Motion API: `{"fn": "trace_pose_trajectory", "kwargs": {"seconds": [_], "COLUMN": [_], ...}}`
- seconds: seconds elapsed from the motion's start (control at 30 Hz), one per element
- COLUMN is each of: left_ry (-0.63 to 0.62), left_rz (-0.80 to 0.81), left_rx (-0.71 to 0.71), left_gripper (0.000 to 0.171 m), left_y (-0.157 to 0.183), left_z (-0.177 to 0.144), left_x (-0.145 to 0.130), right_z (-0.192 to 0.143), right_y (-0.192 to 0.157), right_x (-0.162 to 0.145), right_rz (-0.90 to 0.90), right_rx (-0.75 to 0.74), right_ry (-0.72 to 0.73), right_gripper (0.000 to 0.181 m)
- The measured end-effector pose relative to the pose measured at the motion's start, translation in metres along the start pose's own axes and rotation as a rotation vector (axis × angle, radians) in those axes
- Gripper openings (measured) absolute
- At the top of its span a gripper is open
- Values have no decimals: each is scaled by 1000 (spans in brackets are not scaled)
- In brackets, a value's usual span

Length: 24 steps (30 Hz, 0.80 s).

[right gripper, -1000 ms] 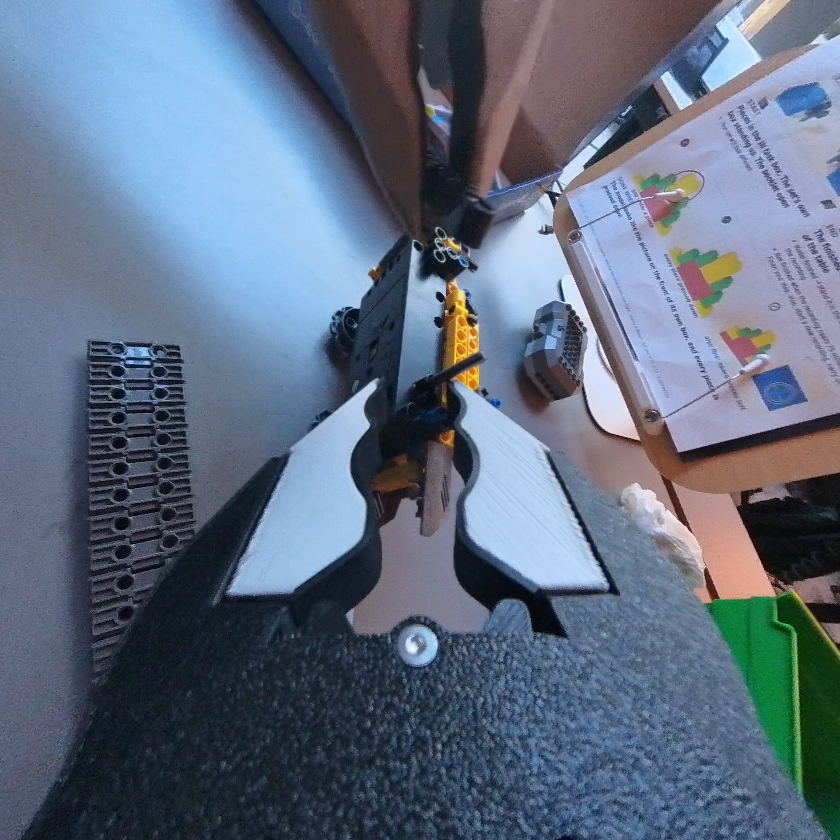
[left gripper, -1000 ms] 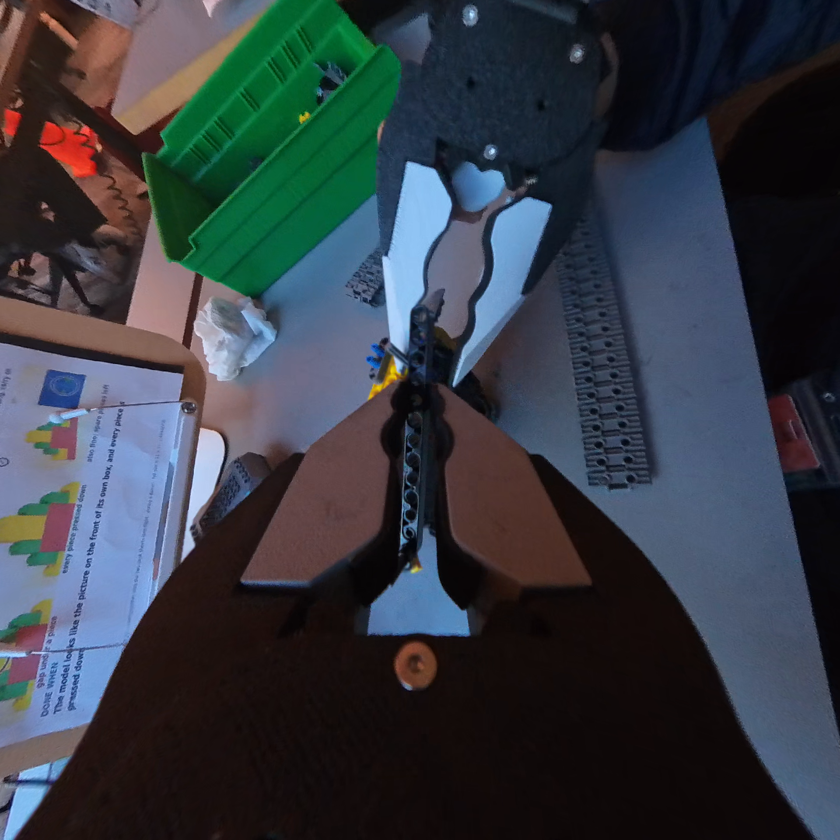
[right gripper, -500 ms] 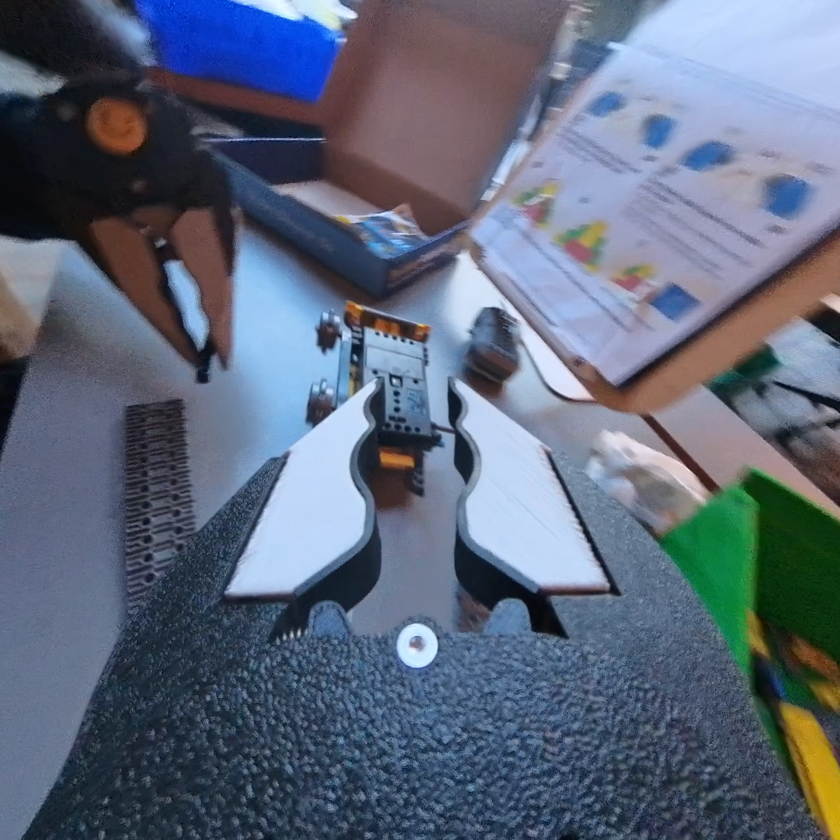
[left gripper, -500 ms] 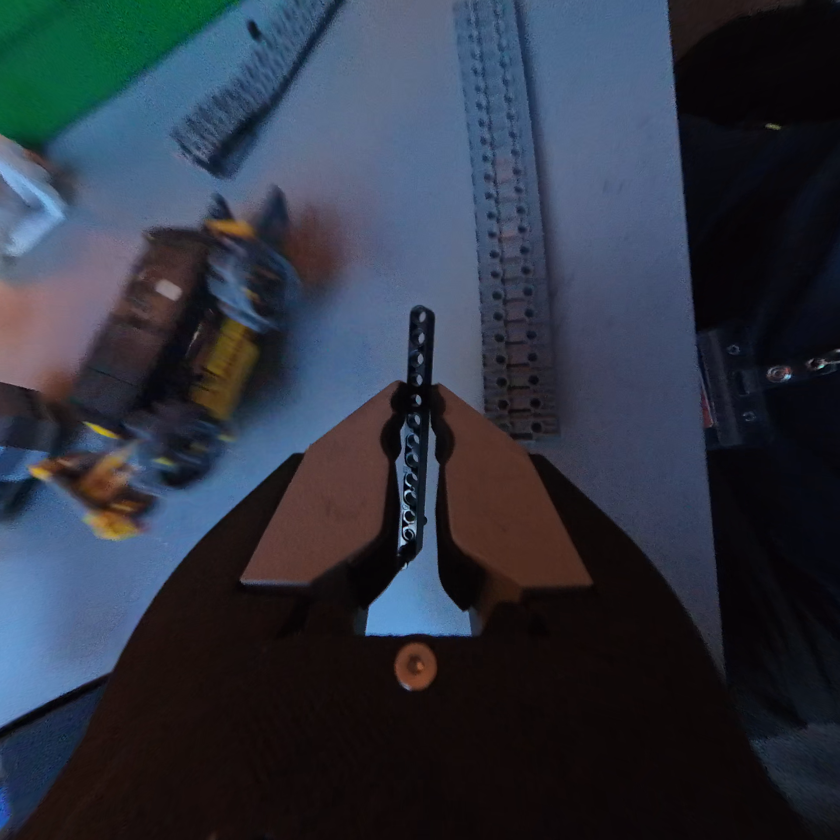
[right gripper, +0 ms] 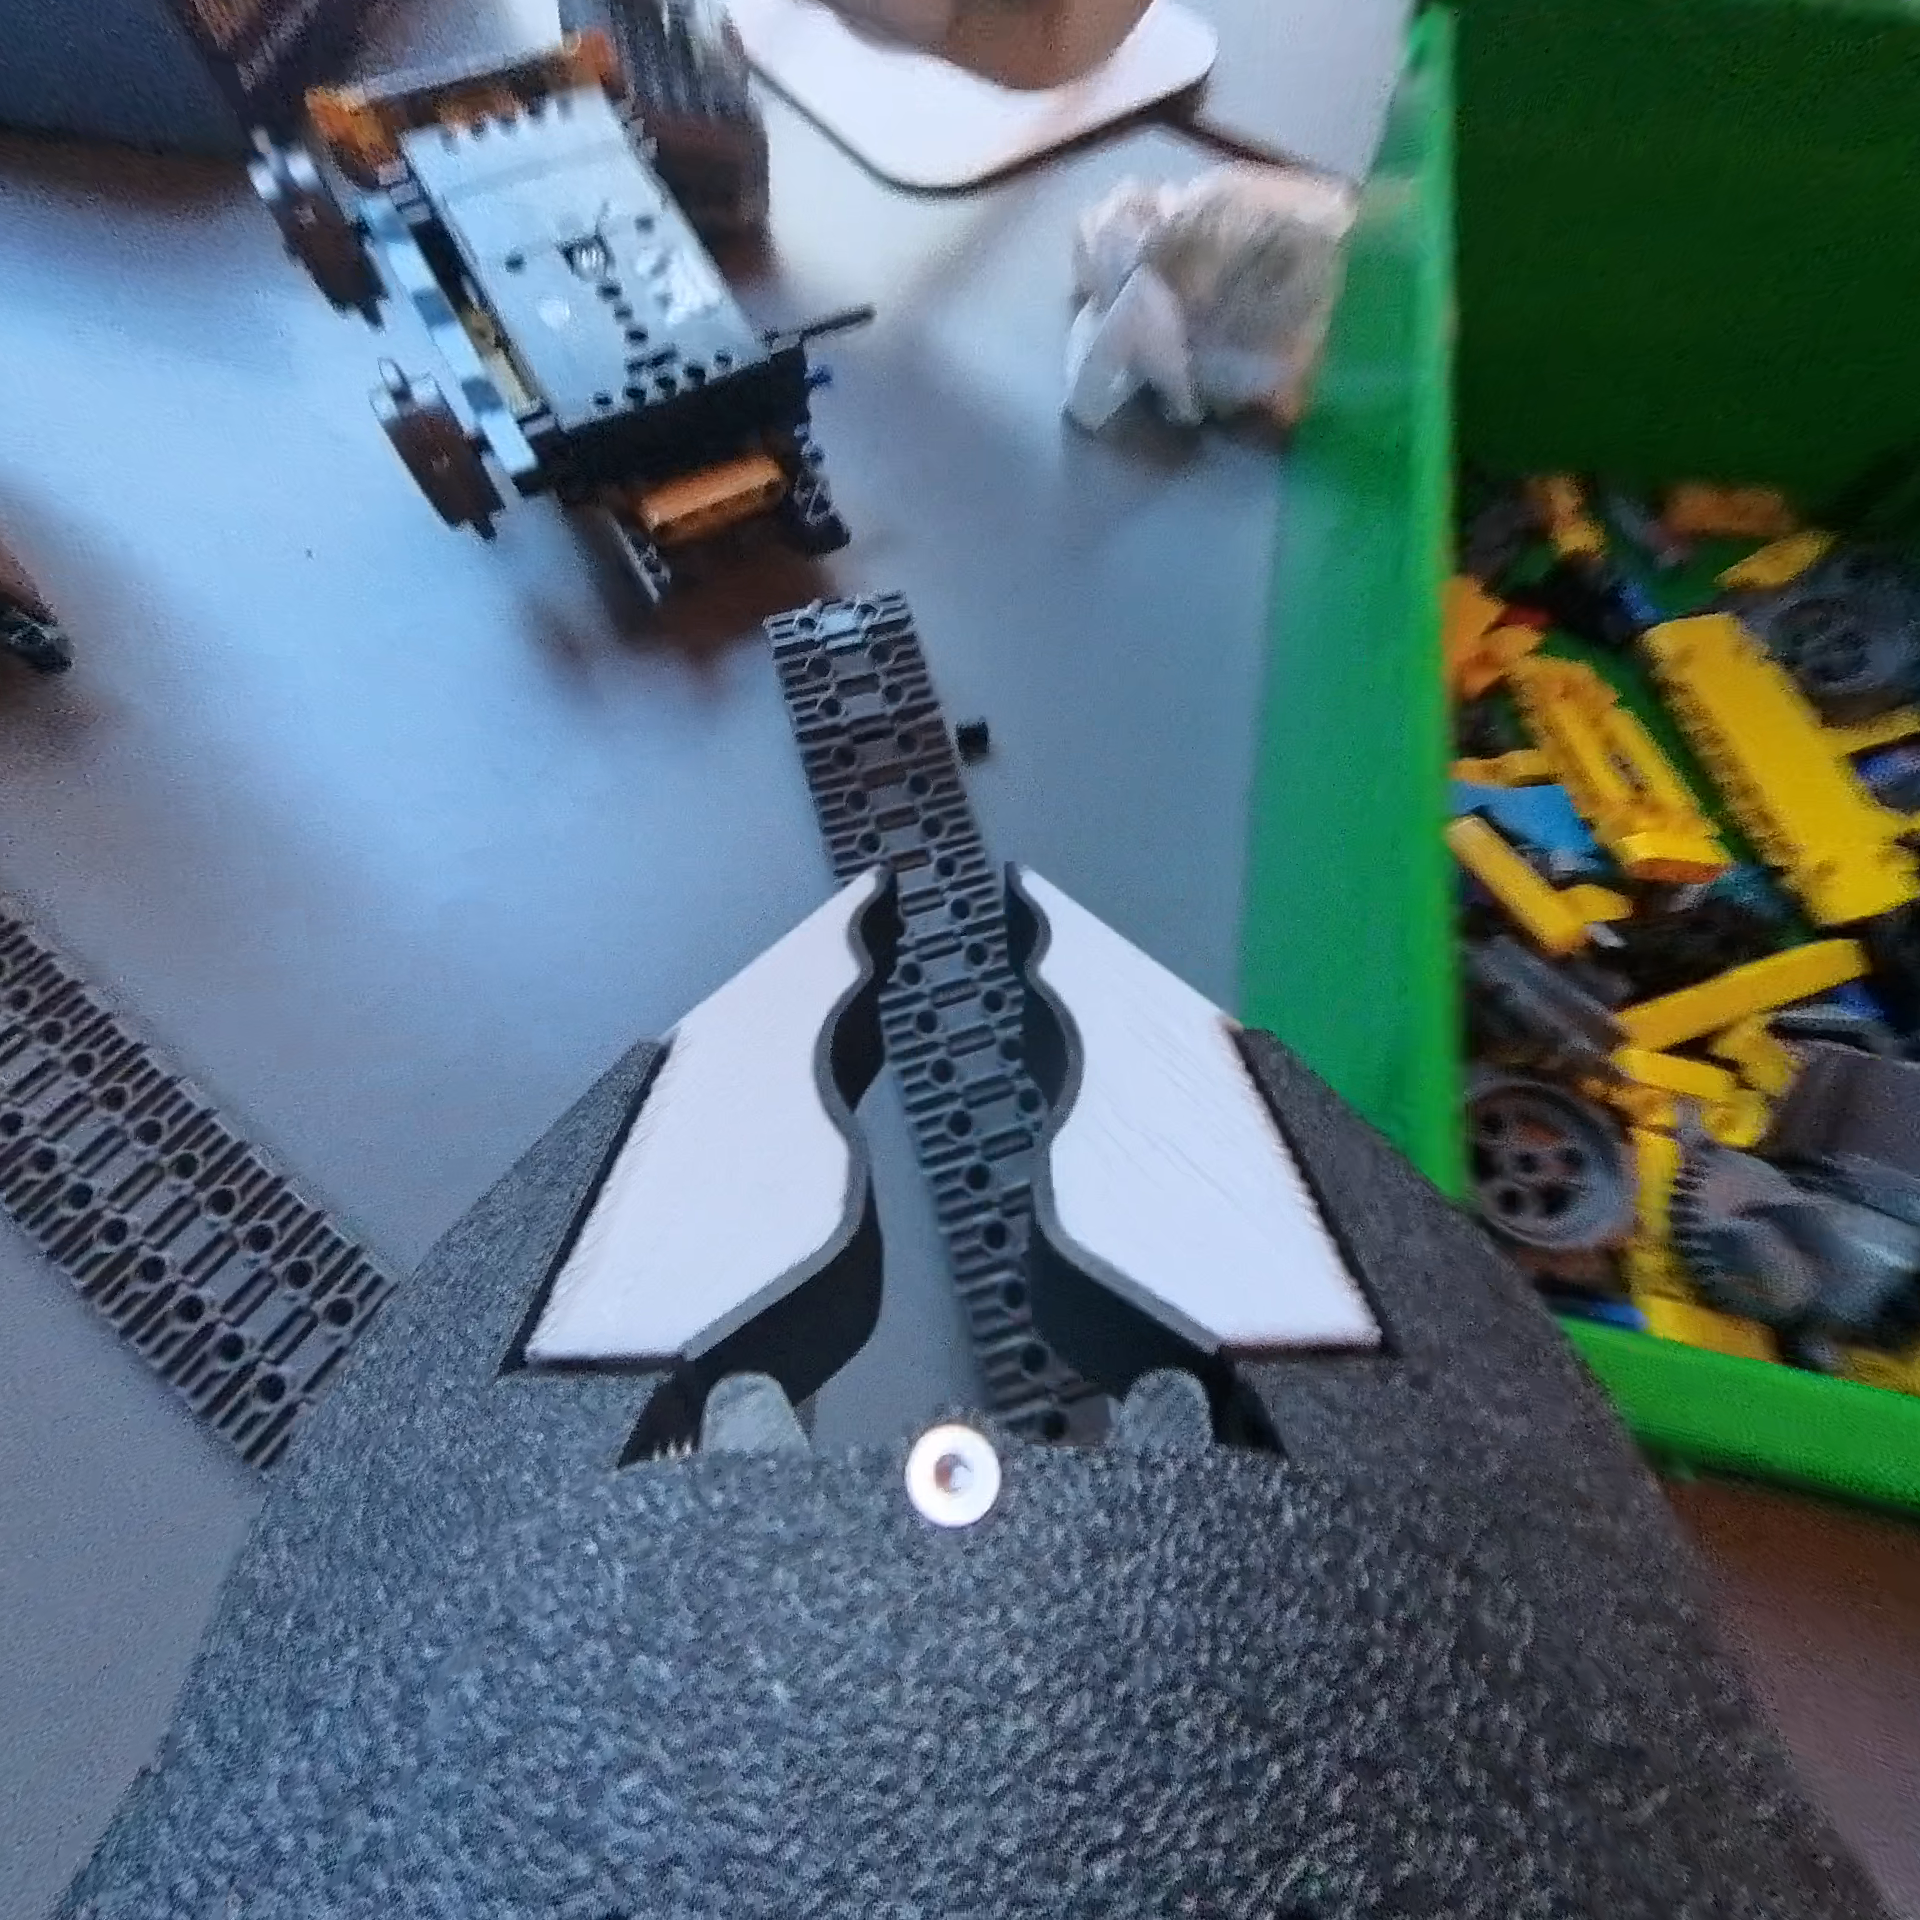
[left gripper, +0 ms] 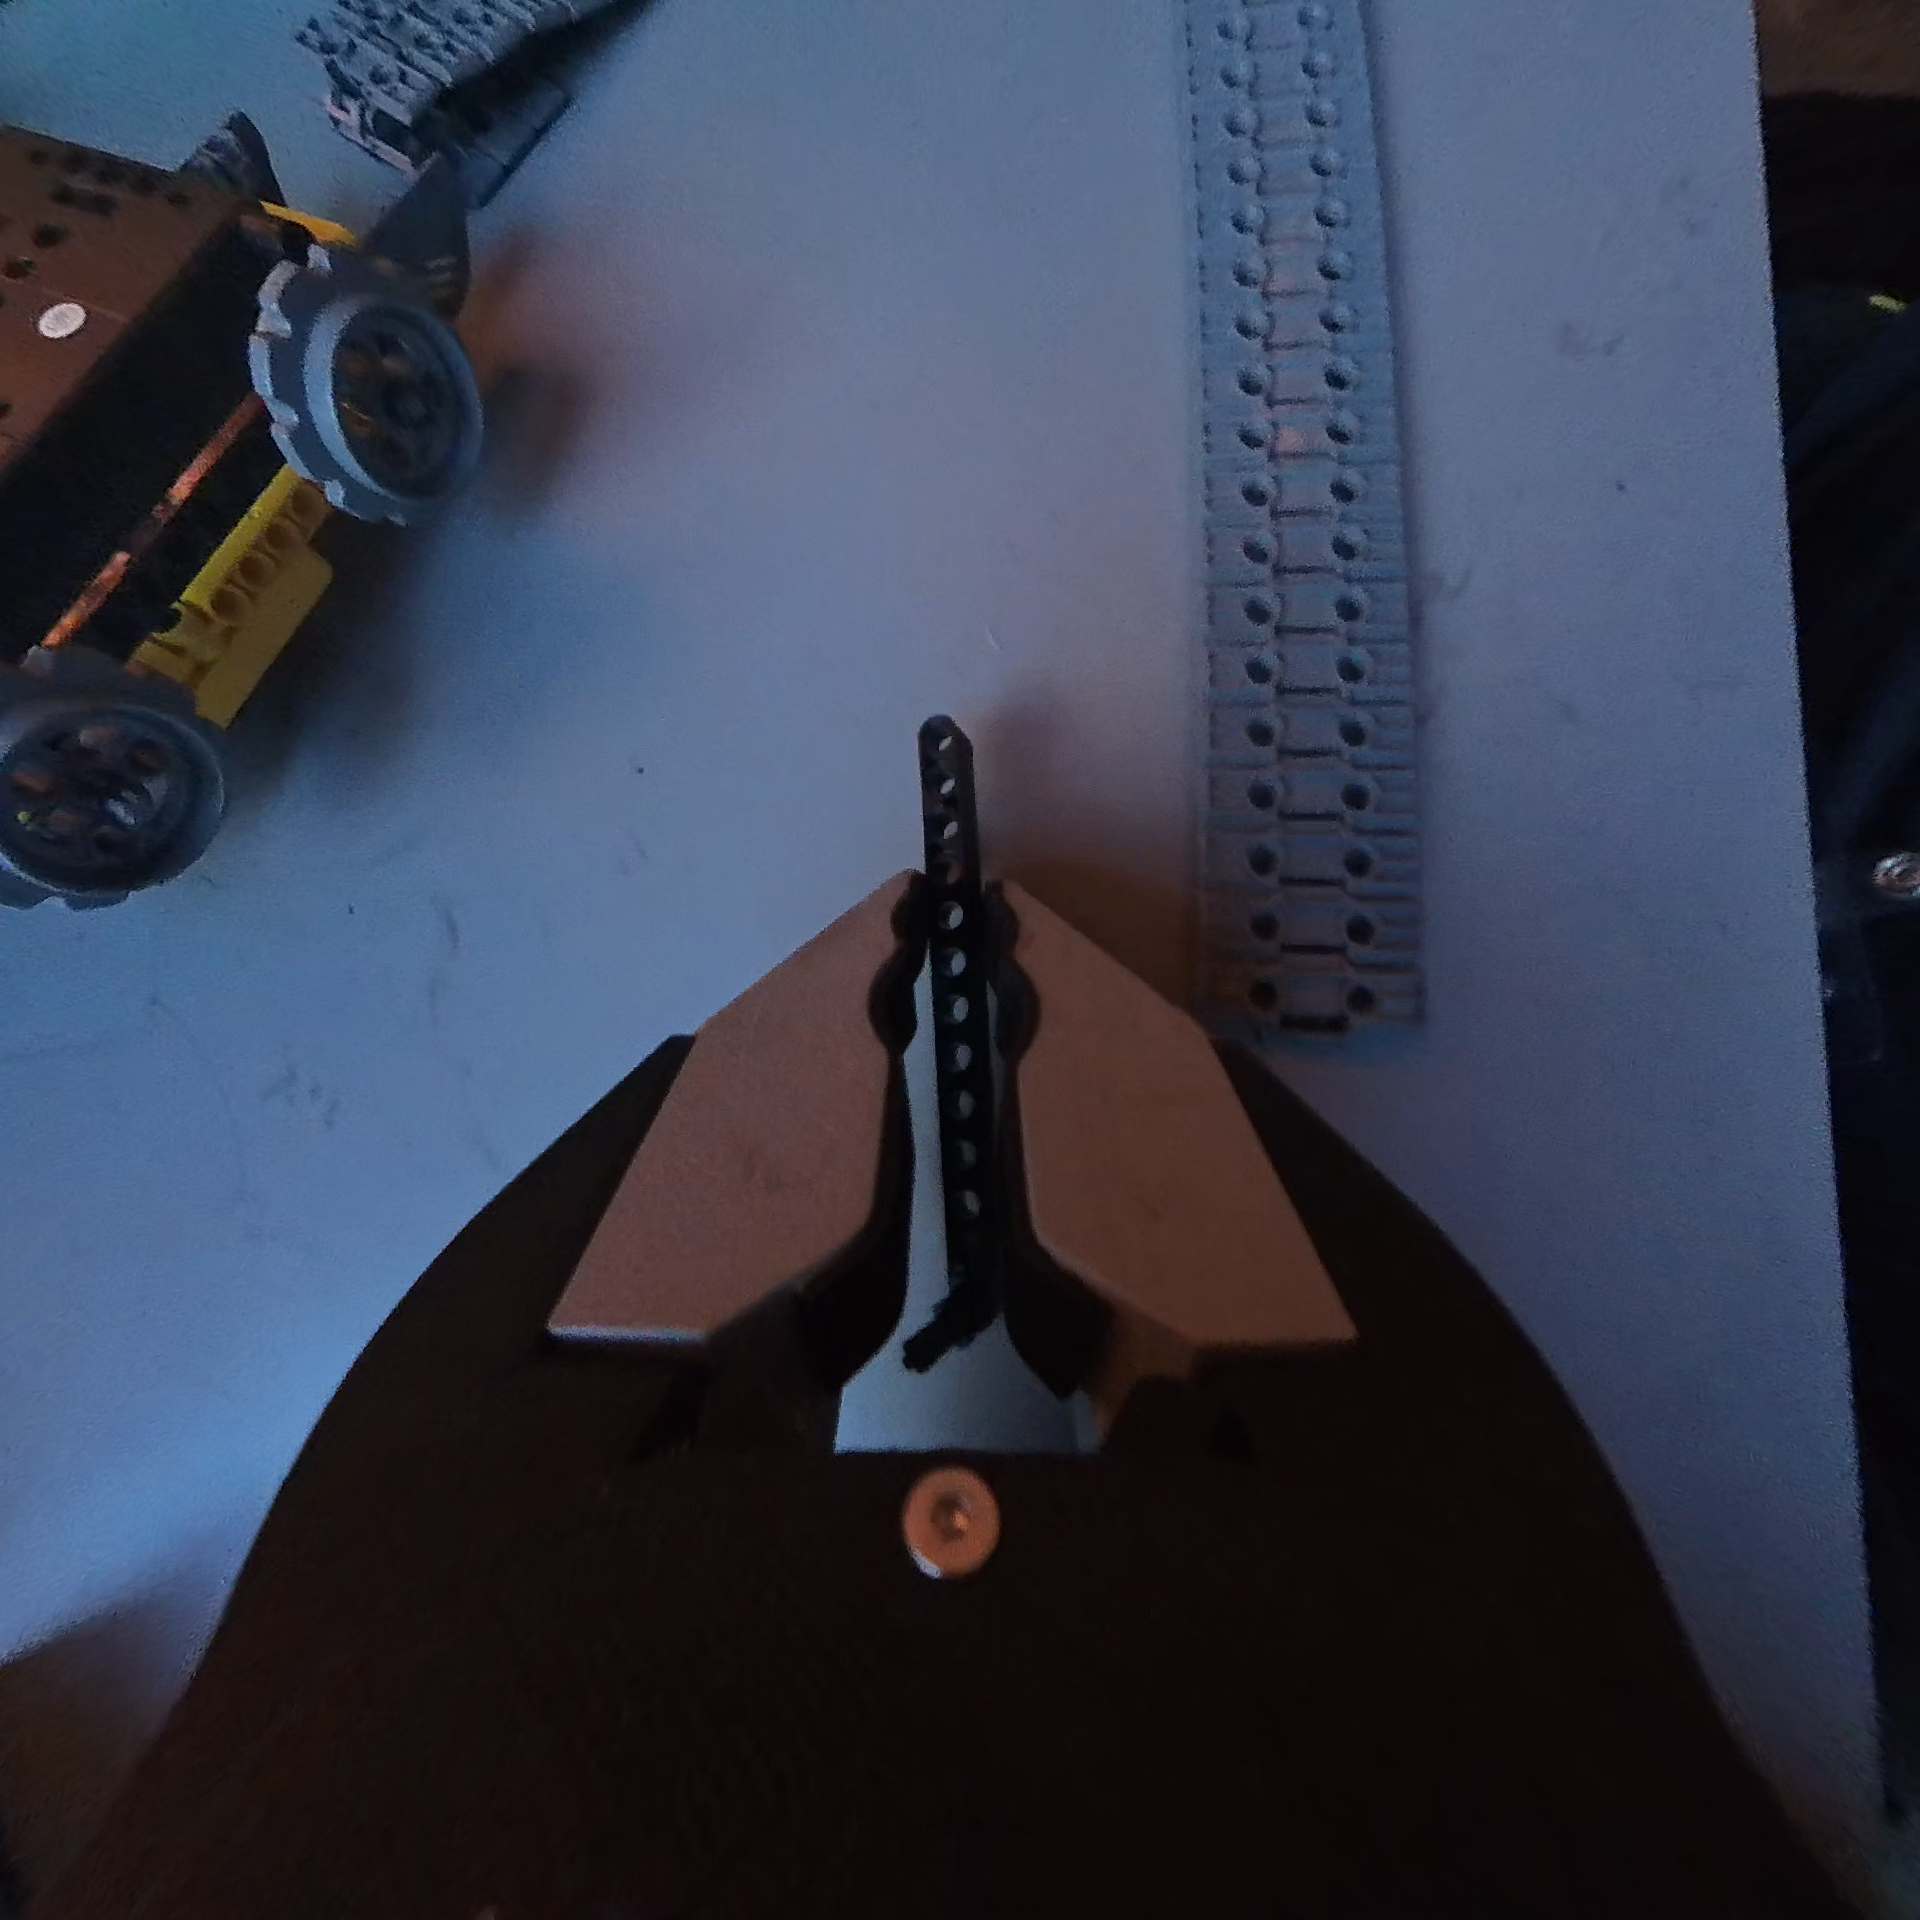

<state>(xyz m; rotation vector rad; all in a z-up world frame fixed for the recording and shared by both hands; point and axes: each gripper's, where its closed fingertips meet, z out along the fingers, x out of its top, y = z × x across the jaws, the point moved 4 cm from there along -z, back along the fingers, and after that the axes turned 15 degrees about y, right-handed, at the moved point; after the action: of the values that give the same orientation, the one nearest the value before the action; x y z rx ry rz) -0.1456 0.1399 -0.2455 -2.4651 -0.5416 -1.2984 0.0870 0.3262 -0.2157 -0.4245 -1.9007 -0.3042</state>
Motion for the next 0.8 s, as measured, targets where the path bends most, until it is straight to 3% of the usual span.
{"fn": "trace_pose_trajectory", "kwargs": {"seconds": [0.17, 0.27, 0.4, 0.47, 0.57, 0.67, 0.8], "left_ry": [74, 77, 80, 80, 81, 82, 81], "left_rz": [-34, -24, 6, 10, 40, 66, 78], "left_rx": [-25, -35, -30, -18, -1, 15, 27], "left_gripper": [7, 8, 8, 8, 8, 8, 8], "left_y": [-3, -3, -3, -3, -2, -2, -1], "left_z": [9, 9, 9, 9, 9, 9, 8], "left_x": [3, 3, 4, 3, 4, 4, 4], "right_z": [27, 27, 21, 23, 37, 55, 71], "right_y": [-11, -23, -48, -51, -35, -14, -5], "right_x": [-21, -21, -18, -5, 12, 11, 8], "right_rz": [-45, -59, -17, 2, 2, -90, -159], "right_rx": [44, 72, 243, 249, 148, 11, 2], "right_ry": [-126, -160, -199, -145, -97, -177, -254], "right_gripper": [21, 20, 13, 24, 29, 29, 21]}}
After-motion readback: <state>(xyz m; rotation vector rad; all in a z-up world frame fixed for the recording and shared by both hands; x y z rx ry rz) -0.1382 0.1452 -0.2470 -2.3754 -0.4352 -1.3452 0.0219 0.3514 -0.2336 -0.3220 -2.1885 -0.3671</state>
